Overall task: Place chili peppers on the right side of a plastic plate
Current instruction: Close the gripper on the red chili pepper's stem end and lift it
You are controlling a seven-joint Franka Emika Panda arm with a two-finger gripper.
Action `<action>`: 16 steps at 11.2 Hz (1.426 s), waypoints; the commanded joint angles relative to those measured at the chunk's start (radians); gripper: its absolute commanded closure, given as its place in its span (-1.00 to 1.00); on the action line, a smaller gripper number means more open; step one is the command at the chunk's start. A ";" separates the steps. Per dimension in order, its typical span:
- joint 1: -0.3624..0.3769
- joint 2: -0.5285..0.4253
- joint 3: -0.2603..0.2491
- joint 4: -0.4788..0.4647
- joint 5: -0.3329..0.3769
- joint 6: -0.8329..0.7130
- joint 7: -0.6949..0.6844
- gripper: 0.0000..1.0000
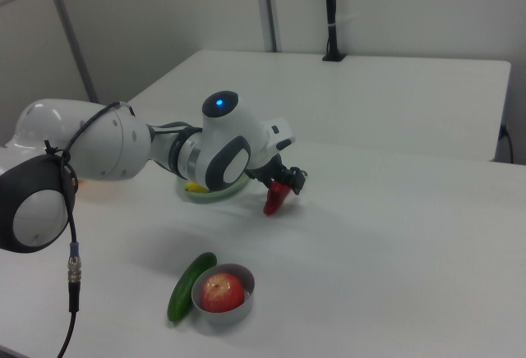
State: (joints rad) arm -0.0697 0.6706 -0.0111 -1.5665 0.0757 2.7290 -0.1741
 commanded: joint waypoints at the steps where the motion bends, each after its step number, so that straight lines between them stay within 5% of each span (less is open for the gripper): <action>1: 0.008 0.001 -0.006 -0.001 -0.008 0.028 -0.008 0.08; 5: 0.007 0.000 -0.006 0.000 -0.008 0.028 -0.008 0.74; 16: -0.027 -0.094 -0.007 0.002 0.004 0.011 -0.008 0.82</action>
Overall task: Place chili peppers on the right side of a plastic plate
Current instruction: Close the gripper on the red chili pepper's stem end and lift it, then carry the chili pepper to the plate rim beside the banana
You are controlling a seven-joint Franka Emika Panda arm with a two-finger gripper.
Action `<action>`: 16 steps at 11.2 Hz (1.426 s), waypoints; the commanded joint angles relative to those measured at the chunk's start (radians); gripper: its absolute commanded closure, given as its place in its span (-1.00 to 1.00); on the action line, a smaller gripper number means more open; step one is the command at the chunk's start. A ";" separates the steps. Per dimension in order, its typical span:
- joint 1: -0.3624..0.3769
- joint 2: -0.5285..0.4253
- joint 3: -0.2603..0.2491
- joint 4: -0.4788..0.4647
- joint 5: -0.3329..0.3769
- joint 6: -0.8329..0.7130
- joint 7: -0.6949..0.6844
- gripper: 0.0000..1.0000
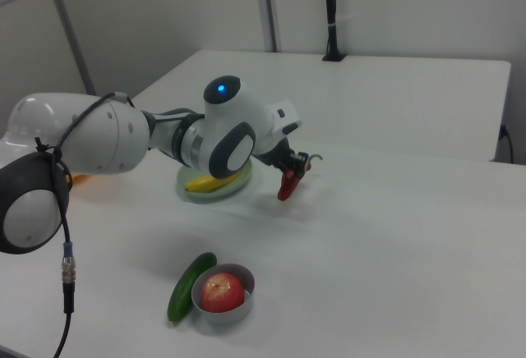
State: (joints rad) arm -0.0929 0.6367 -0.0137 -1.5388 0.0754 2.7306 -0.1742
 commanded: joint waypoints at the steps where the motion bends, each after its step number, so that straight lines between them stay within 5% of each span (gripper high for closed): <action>1: -0.008 -0.083 -0.005 -0.027 0.006 0.008 -0.008 0.83; 9: 0.010 -0.276 0.011 -0.026 0.029 -0.256 -0.008 0.89; 16: 0.027 -0.266 0.087 -0.041 0.047 -0.304 -0.021 0.89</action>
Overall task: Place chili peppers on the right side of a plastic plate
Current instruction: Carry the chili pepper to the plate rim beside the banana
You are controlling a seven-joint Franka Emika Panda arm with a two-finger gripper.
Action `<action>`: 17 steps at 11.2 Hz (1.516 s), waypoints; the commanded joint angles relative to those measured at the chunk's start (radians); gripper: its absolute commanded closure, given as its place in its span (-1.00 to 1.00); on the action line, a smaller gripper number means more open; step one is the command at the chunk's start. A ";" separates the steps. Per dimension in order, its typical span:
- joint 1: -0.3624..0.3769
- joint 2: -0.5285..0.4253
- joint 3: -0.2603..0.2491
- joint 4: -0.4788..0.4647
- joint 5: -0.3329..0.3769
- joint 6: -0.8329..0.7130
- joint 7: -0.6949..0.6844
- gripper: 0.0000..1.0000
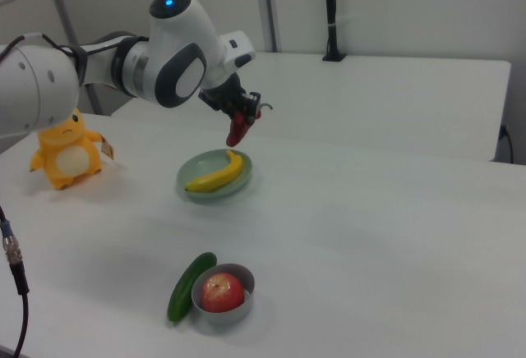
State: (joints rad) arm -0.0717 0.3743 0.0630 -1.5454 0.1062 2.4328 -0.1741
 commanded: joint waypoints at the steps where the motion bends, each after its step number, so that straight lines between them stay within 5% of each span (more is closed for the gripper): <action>1: 0.013 0.009 0.011 -0.045 0.009 0.002 -0.024 0.89; 17: 0.026 0.207 0.011 -0.151 -0.033 0.393 -0.077 0.89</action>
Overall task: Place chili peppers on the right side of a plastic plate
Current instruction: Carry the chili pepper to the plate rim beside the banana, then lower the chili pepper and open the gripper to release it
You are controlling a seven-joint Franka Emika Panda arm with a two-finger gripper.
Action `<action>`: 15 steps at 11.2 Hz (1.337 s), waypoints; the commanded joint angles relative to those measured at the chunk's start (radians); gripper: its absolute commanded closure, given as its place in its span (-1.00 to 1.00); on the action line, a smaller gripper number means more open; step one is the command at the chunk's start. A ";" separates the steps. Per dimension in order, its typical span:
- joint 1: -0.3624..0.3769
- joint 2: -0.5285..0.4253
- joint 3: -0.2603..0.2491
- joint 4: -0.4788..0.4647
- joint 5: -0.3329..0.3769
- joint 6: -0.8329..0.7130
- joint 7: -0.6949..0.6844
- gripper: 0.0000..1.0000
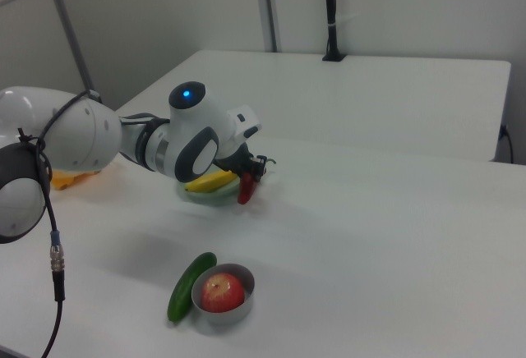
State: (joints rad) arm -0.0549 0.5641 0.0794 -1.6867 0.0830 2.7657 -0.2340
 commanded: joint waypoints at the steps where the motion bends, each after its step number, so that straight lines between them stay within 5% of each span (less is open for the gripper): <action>1: 0.009 0.019 -0.006 -0.008 -0.009 0.061 -0.016 0.88; 4: 0.015 0.020 -0.006 -0.002 -0.002 0.063 -0.015 0.50; 8: 0.015 0.020 -0.006 -0.001 0.021 0.064 0.001 -0.94; 15: 0.018 -0.081 -0.012 -0.008 0.018 0.032 0.111 -1.00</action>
State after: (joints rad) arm -0.0486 0.5669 0.0793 -1.6641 0.0881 2.8114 -0.1836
